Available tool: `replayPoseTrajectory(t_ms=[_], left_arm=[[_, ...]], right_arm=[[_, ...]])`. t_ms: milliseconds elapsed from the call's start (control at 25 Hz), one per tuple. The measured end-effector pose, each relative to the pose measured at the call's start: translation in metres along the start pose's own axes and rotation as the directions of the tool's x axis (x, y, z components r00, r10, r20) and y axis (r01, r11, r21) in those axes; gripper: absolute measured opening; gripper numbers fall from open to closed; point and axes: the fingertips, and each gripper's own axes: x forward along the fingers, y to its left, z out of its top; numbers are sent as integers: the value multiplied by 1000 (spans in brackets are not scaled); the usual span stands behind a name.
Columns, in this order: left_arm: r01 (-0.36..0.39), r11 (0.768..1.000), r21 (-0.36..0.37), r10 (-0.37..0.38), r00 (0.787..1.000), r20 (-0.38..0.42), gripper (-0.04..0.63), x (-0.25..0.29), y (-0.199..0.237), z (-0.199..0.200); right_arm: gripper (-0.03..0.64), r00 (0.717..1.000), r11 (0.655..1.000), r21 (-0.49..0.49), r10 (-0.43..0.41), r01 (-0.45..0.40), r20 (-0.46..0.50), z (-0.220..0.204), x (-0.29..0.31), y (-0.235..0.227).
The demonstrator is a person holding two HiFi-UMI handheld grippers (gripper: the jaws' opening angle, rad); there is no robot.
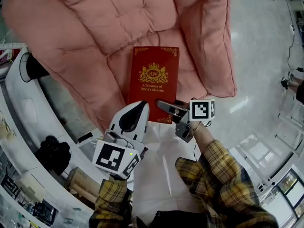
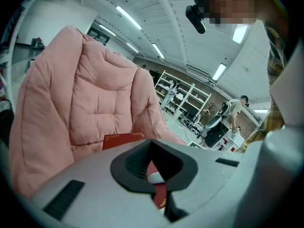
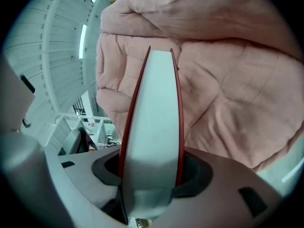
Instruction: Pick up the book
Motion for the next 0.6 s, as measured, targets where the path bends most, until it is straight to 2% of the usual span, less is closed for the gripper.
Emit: replayPoseTrajectory(t_ms=[200, 600], left_arm=[[5, 1000, 16, -6, 1000, 29, 3, -18, -22, 33], [-9, 999, 43, 3, 992, 129, 4, -63, -56, 100]], right_arm=[[259, 1000, 998, -63, -9, 9, -13, 9, -20, 49], [259, 999, 983, -179, 39, -36, 17, 10, -62, 152]])
